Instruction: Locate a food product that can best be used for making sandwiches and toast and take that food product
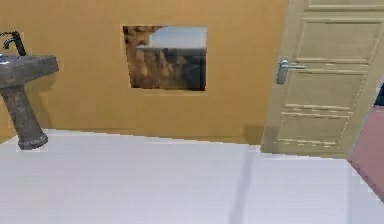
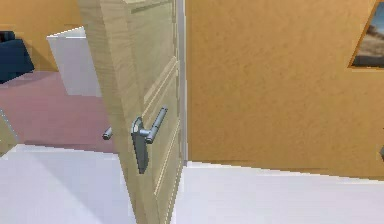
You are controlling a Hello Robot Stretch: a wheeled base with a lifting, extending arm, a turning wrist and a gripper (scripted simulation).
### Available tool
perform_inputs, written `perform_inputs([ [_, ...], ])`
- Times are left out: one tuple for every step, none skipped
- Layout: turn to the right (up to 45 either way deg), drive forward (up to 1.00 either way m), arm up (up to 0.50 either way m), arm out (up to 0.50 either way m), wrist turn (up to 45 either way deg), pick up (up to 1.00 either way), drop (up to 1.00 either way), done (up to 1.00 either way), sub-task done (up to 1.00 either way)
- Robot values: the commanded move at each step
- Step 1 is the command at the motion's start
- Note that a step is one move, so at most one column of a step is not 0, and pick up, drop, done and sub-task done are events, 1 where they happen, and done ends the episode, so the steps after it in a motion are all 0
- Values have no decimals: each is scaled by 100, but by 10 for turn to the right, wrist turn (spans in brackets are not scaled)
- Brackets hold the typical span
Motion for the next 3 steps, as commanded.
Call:
perform_inputs([
  [60, 0, 0, 0, 0, 0, 0, 0, 0],
  [0, 40, 0, 0, 0, 0, 0, 0, 0],
  [450, 0, 0, 0, 0, 0, 0, 0, 0],
])
